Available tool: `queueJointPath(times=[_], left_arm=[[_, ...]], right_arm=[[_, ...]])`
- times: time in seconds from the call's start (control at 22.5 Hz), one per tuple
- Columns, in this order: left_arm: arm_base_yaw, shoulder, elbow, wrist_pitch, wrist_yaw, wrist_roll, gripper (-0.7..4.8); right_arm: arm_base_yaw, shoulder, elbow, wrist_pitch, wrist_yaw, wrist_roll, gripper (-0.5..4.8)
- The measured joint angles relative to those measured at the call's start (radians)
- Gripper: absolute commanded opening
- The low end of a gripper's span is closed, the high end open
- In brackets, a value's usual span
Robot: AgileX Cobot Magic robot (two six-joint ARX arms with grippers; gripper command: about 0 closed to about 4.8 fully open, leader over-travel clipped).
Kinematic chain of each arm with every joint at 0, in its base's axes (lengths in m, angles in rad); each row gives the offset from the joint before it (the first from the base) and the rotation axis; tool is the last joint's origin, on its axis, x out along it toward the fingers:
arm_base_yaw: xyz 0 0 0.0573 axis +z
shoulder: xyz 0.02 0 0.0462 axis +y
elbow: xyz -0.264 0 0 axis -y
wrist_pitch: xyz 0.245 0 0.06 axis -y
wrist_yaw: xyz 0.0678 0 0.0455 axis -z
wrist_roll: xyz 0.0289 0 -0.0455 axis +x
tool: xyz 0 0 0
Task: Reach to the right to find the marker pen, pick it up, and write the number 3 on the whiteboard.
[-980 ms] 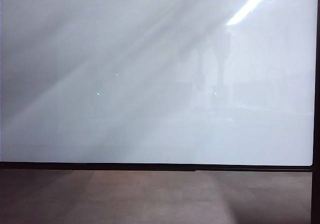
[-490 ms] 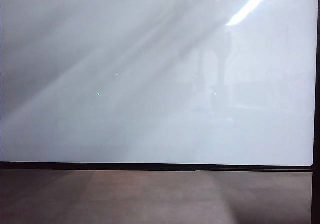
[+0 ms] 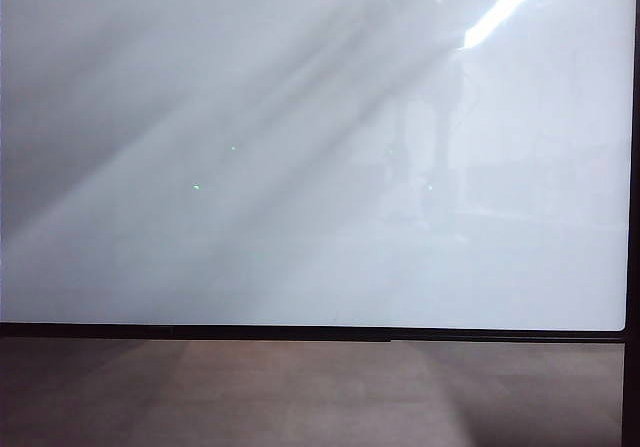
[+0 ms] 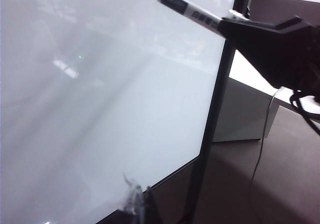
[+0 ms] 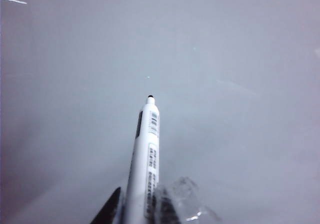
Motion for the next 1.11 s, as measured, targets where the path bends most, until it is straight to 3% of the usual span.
queueJointPath(times=[0.8,1.11], left_arm=[[0.004,-0.002,0.000,-0.005,0.000,0.000,-0.05],[0.008,-0.002,0.000,-0.020,0.000,0.006,-0.05]], right_arm=[[0.071,0.160,0.000,0.042,-0.001,0.000,0.53],[0.071,0.164,0.000,0.043,0.045,0.000,0.52]])
